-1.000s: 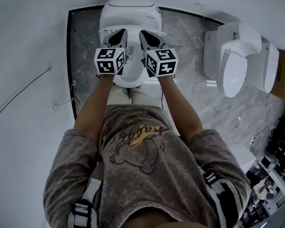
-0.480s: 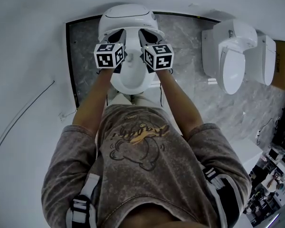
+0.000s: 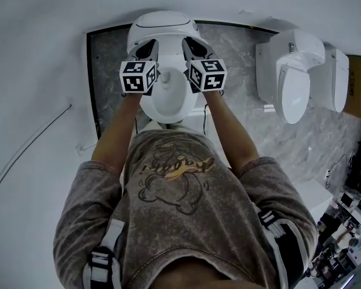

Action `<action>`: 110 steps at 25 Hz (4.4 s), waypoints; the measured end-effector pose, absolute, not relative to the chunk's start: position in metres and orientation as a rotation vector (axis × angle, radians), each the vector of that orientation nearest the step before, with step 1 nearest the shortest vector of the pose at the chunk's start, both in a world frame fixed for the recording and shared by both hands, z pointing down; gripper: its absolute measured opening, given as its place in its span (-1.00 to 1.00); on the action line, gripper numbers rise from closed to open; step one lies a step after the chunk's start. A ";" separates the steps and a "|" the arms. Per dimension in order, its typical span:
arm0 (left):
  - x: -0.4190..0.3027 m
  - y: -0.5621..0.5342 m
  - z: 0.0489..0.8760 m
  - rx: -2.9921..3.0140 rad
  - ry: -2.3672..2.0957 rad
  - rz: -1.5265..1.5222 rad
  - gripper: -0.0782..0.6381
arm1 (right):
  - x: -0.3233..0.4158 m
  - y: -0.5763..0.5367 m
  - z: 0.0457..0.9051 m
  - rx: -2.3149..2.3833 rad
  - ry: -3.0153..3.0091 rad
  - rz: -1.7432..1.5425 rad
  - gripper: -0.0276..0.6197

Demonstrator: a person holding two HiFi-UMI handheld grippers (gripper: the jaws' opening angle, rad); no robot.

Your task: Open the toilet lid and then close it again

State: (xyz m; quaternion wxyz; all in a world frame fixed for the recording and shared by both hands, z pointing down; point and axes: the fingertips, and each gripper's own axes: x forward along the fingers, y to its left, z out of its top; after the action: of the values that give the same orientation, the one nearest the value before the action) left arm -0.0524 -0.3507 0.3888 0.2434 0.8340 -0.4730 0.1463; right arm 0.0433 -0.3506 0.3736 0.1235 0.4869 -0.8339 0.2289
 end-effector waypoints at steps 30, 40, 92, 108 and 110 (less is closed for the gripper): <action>-0.061 -0.436 0.422 2.429 -1.223 0.512 0.07 | 0.050 -0.433 0.416 1.302 -2.412 0.613 -0.07; -0.058 -0.434 0.421 2.385 -1.223 0.492 0.07 | 0.049 -0.431 0.421 1.262 -2.411 0.652 -0.07; -0.054 -0.013 0.634 2.055 -1.064 0.661 0.08 | 0.050 -0.011 0.628 1.060 -2.151 0.960 -0.07; -0.064 0.021 0.778 1.868 -1.055 0.677 0.08 | 0.042 0.025 0.775 1.043 -1.959 1.071 -0.08; -0.066 0.023 0.789 1.869 -1.051 0.683 0.07 | 0.041 0.026 0.787 1.060 -1.953 1.084 -0.08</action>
State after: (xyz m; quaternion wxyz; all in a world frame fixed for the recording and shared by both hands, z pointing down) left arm -0.0655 0.0231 0.7894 0.4311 0.7493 -0.4214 0.2739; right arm 0.0408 0.0262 0.7866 0.3286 0.4048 -0.7461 0.4140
